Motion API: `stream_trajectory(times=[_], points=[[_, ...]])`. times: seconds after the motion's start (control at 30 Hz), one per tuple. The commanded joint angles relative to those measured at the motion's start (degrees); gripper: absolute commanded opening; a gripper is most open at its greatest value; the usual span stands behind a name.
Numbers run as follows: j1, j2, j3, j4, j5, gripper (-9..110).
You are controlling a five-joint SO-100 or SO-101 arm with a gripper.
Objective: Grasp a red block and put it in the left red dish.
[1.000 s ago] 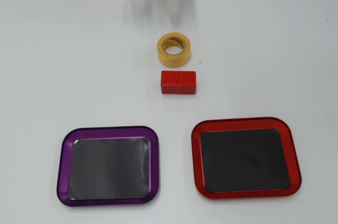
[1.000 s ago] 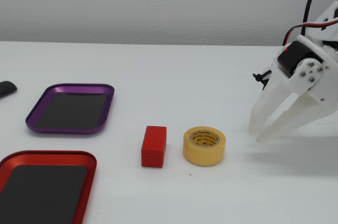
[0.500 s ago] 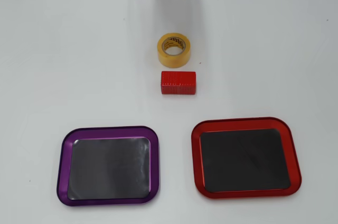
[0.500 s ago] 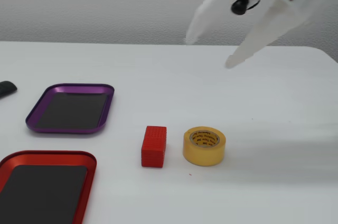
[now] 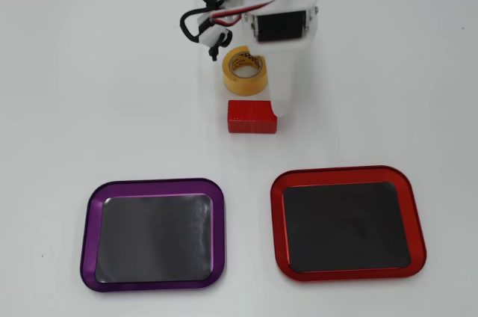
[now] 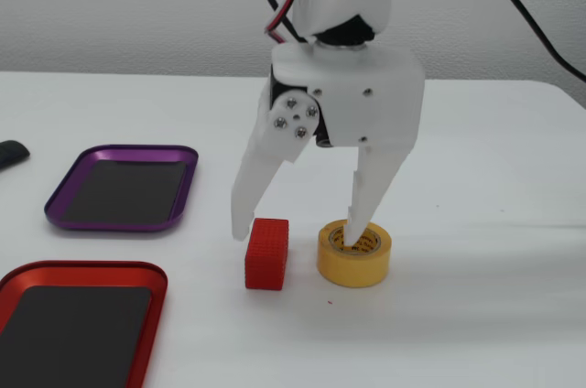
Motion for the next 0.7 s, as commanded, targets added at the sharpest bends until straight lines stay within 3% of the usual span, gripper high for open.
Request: stream_trajectory(times=[0.0,0.67], points=[[-0.7,-0.6,-2.0,-3.3,0.4,28],[4.6,-1.1,-1.2,-12.6,-0.6,28]])
